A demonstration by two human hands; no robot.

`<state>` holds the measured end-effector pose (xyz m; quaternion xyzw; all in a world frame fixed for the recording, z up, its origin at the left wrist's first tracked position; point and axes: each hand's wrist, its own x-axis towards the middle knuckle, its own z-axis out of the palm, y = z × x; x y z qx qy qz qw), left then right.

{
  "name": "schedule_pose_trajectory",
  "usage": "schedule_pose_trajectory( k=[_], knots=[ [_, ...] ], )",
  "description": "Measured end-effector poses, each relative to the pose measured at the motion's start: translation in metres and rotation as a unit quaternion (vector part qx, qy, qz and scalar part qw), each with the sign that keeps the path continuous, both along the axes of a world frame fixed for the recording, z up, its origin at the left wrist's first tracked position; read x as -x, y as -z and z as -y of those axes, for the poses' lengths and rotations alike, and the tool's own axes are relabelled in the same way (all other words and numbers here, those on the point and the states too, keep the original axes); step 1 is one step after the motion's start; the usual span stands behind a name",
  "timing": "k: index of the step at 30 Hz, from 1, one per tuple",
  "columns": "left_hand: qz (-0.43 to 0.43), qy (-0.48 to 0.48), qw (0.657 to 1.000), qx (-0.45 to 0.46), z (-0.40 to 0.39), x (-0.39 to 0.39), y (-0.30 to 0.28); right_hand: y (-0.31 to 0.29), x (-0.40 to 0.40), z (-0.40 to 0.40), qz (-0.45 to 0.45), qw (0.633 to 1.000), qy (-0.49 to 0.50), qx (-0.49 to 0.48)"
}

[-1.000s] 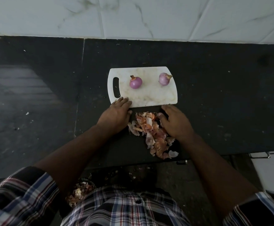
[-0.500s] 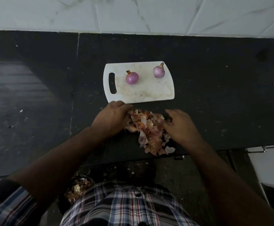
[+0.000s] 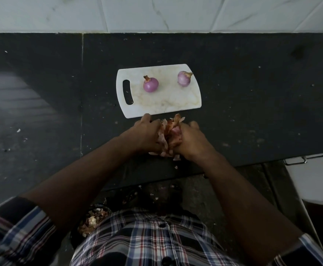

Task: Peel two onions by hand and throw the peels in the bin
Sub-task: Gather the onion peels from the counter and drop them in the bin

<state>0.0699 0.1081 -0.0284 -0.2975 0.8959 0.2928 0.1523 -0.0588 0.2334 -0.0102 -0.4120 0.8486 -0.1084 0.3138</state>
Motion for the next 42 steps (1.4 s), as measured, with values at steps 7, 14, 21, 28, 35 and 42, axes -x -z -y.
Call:
schedule_pose_trajectory(
  k=[7,14,21,28,35,42],
  knots=[
    [0.053,-0.022,0.998,0.014,-0.007,-0.020,0.001,0.000,0.021,-0.011,-0.032,0.993,-0.030,-0.107],
    [0.032,-0.053,0.998,-0.005,-0.011,-0.011,0.001,-0.008,0.023,-0.001,-0.034,0.991,-0.065,-0.113],
    [0.063,-0.067,0.996,-0.008,-0.016,0.000,-0.003,0.001,0.018,-0.011,-0.053,0.992,-0.055,-0.105],
    [0.043,-0.092,0.994,-0.032,-0.021,0.016,-0.008,0.001,0.027,0.031,-0.026,0.989,-0.105,-0.099],
    [-0.017,-0.086,0.996,-0.028,-0.030,0.023,-0.018,0.001,0.020,0.036,0.026,0.986,-0.142,-0.077],
    [-0.051,-0.144,0.988,-0.014,-0.040,0.024,-0.024,-0.005,0.029,0.030,0.336,0.940,-0.063,0.003]
  ],
)
